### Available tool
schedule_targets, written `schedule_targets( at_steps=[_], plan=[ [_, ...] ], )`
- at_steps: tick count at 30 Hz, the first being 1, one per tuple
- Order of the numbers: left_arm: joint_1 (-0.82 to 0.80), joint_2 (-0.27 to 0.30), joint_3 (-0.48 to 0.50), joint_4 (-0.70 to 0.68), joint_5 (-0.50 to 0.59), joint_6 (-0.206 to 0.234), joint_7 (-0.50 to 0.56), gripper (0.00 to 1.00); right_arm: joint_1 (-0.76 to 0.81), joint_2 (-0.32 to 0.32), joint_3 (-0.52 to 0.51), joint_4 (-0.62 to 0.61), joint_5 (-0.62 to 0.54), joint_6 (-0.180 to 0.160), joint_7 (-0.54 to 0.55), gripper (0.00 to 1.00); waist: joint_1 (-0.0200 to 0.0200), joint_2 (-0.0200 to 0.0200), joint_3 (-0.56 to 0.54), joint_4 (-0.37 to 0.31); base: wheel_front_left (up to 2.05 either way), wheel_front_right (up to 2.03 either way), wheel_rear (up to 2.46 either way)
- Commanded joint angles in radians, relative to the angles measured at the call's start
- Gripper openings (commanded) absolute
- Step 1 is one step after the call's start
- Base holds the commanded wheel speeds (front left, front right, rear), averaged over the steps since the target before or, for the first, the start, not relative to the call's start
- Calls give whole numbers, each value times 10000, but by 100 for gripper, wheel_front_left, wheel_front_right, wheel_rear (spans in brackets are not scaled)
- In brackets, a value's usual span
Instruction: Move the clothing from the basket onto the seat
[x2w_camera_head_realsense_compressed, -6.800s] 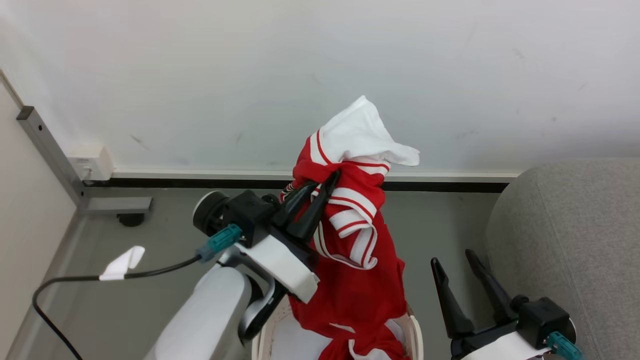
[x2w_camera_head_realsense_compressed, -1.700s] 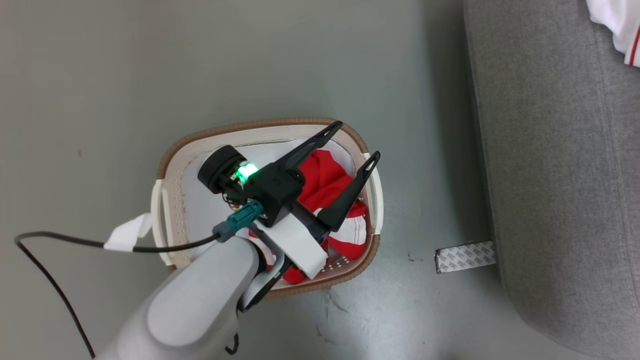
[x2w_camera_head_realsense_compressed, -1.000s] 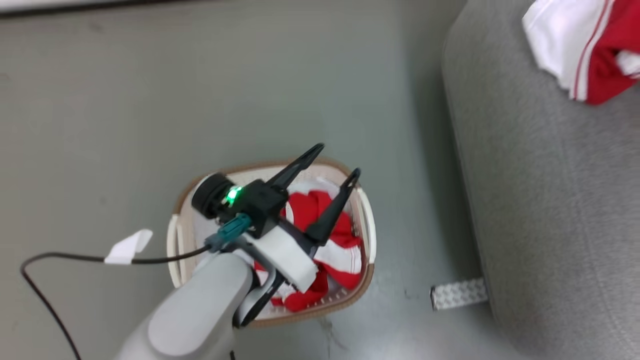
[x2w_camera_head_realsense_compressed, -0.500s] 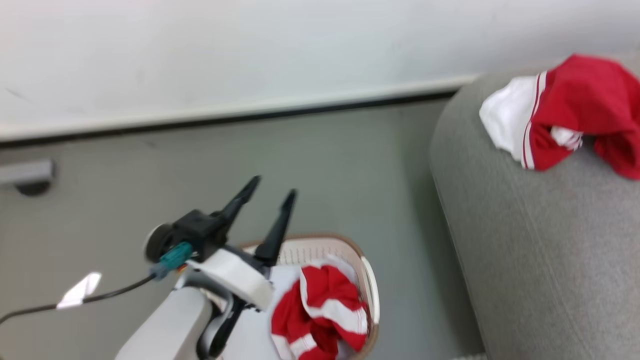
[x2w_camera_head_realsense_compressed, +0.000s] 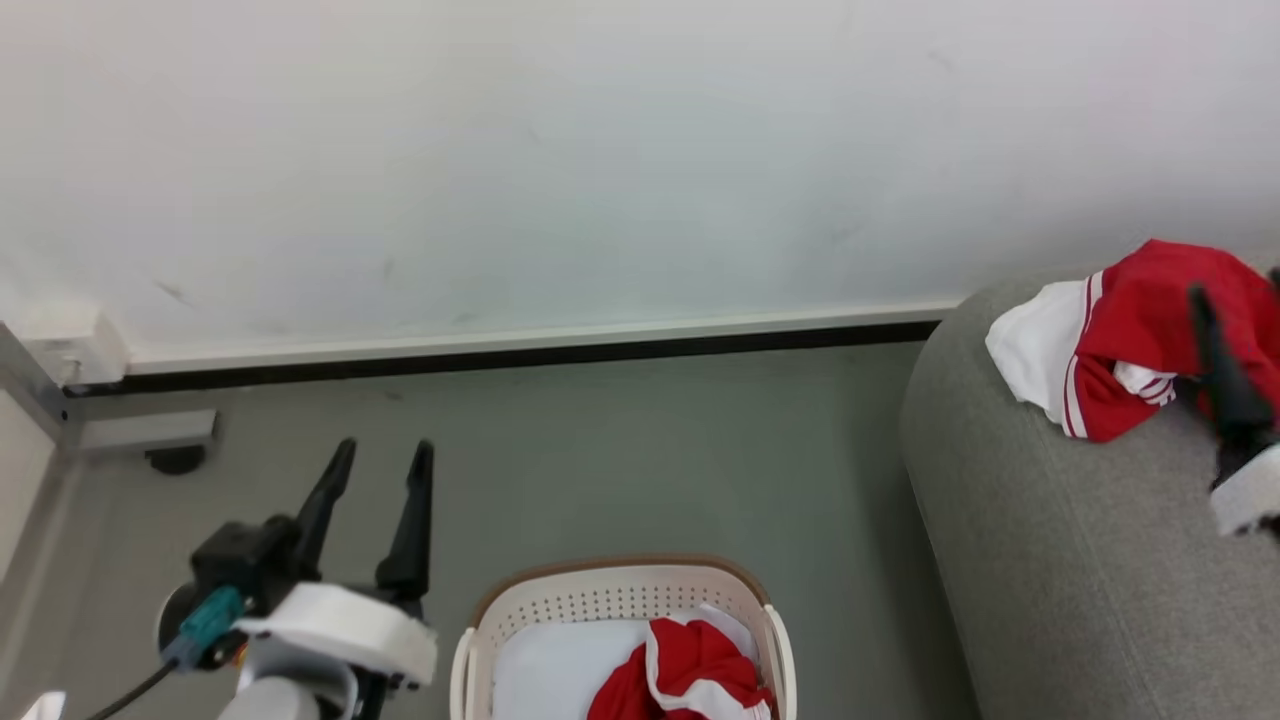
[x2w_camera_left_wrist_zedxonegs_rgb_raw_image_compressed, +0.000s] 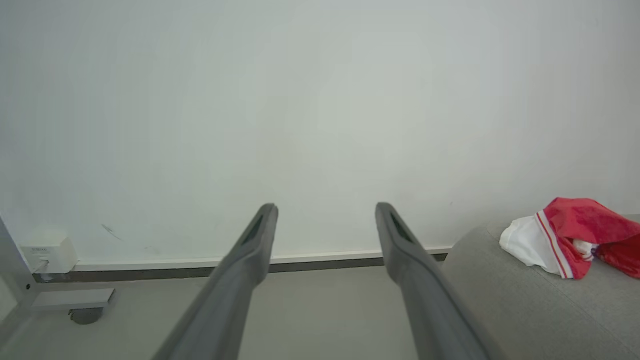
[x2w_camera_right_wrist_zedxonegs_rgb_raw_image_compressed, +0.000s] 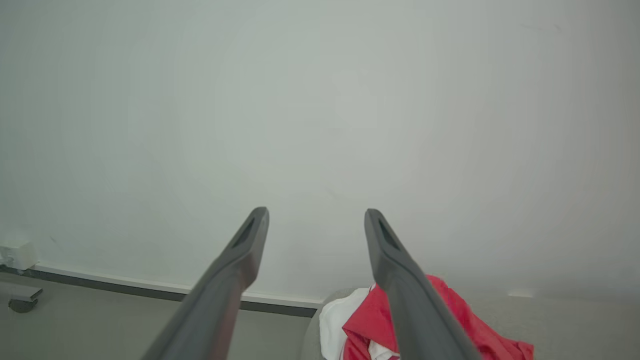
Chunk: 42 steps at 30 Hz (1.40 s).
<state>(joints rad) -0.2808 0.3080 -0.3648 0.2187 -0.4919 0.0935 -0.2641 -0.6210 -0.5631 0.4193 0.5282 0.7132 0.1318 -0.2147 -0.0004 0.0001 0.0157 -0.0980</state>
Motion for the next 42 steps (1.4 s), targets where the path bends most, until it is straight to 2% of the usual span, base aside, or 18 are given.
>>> schedule_targets(
  at_steps=[1, 6, 11, 14, 20, 28, 42],
  plan=[
    [450, -11, 268, -119, 251, 29, -3, 100, 710, 327, -405, -324, -373, -23, -185, 100, 4, -1, -168, 54, 0, 0, 0],
    [1345, -325, 1124, -451, 639, 137, -2, 100, 2510, 1495, -1682, -1541, -1256, -22, -427, 100, 4, -1, -257, -10, 0, 0, 0],
    [1990, -813, 1904, -696, 1186, -21, -4, 100, 4223, 2631, -2753, -2484, -2129, -22, -500, 100, 4, -1, -249, -9, 0, 0, 0],
    [2244, -1005, 2282, -842, 1844, -243, -4, 100, 4861, 3161, -3067, -2910, -2622, -22, -502, 100, 4, -1, -232, -49, 0, 0, 0],
    [2665, -1625, 2922, -763, 2741, -787, -3, 100, 5487, 3907, -3079, -3242, -3479, -22, -507, 100, 4, -1, -203, -146, 0, 0, 0],
    [2716, -2161, 3611, -241, 3317, -1525, -3, 100, 5590, 4406, -2966, -3054, -3863, -22, -509, 100, 4, -1, -119, -205, 0, 0, 0],
    [2534, -2479, 4045, -59, 3796, -1962, -3, 100, 5511, 4446, -2717, -2874, -3759, -22, -510, 100, 4, -1, -41, -168, 0, 0, 0]
  ],
)
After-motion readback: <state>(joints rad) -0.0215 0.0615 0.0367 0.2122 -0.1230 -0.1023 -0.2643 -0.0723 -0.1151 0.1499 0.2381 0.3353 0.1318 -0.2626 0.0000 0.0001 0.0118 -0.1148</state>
